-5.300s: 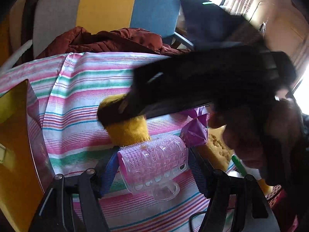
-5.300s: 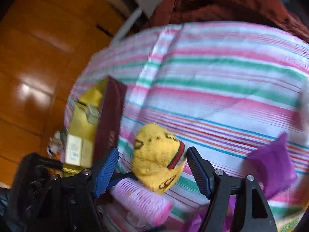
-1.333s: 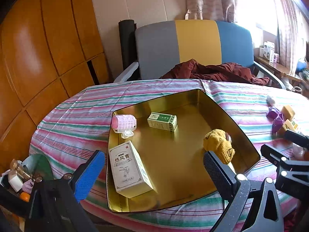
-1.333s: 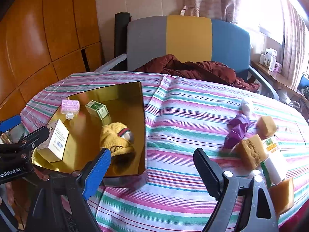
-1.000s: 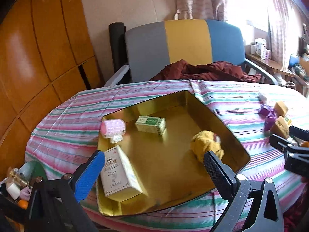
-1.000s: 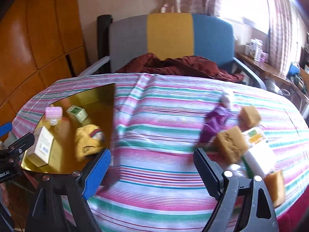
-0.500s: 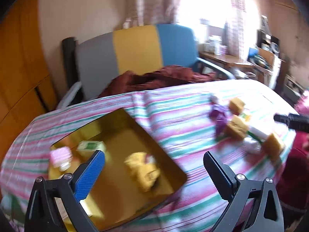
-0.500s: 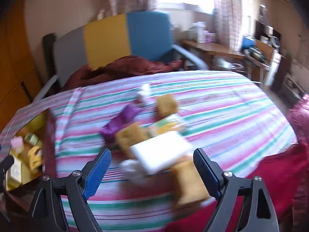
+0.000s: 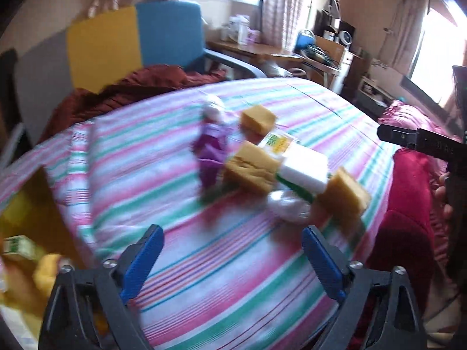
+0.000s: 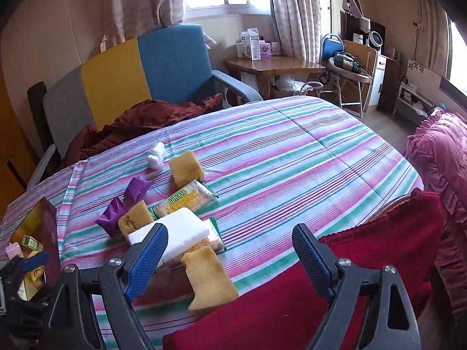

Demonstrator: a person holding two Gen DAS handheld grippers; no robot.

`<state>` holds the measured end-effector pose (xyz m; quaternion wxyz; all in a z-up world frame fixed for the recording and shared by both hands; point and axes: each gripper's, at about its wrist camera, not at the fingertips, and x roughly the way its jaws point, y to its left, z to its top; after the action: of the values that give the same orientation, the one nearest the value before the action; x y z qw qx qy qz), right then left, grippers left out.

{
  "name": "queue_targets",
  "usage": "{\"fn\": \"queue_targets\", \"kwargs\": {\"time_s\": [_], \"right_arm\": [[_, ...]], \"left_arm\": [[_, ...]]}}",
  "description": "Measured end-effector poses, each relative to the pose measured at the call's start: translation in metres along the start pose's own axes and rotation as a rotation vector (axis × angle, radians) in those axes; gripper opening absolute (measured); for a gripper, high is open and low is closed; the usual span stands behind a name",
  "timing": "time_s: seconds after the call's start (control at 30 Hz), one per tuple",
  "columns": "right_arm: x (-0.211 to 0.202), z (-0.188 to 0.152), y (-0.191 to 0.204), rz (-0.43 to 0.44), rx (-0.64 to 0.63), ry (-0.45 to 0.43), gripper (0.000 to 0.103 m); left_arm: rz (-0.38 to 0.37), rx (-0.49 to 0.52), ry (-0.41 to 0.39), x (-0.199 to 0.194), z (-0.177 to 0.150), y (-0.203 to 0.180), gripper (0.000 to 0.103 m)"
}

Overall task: Organize objects
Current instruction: 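Move both tools toward the white wrapped ball and white foam block, then grasp the white wrapped ball with left tool while right tool grasps white foam block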

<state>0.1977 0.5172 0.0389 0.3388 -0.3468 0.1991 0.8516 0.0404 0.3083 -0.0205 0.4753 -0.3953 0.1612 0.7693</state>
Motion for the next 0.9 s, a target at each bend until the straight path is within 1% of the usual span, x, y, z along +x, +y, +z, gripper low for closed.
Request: {"fn": "queue_targets", "kwargs": {"time_s": [0.1, 0.17, 0.23, 0.3, 0.5, 0.63, 0.7, 0.8, 0.9], "right_arm": [[0.005, -0.001, -0.002, 0.010, -0.002, 0.013, 0.089], [0.009, -0.001, -0.002, 0.015, -0.005, 0.025, 0.089], [0.013, -0.001, -0.003, 0.024, -0.011, 0.038, 0.089], [0.016, 0.000, -0.003, 0.039, -0.020, 0.050, 0.089], [0.027, 0.008, 0.001, 0.123, -0.043, 0.108, 0.089], [0.038, 0.013, -0.002, 0.168, -0.018, 0.150, 0.089], [0.044, 0.015, -0.003, 0.189, -0.001, 0.175, 0.089], [0.056, 0.017, 0.000, 0.236, 0.026, 0.237, 0.089], [0.067, 0.017, 0.003, 0.235, 0.043, 0.278, 0.089]], "left_arm": [[-0.034, -0.016, 0.041, 0.021, 0.002, -0.005, 0.086], [-0.060, -0.024, 0.069, 0.035, 0.003, -0.008, 0.080], [-0.074, -0.029, 0.089, 0.044, 0.004, -0.010, 0.078], [-0.092, -0.037, 0.096, 0.052, 0.004, -0.014, 0.078], [-0.127, -0.068, 0.113, 0.068, 0.009, -0.021, 0.079], [-0.131, -0.078, 0.127, 0.080, 0.010, -0.023, 0.078], [-0.145, -0.095, 0.136, 0.087, 0.009, -0.022, 0.078], [-0.168, -0.106, 0.119, 0.089, 0.011, -0.023, 0.078], [-0.178, -0.105, 0.109, 0.091, 0.013, -0.025, 0.078]]}}
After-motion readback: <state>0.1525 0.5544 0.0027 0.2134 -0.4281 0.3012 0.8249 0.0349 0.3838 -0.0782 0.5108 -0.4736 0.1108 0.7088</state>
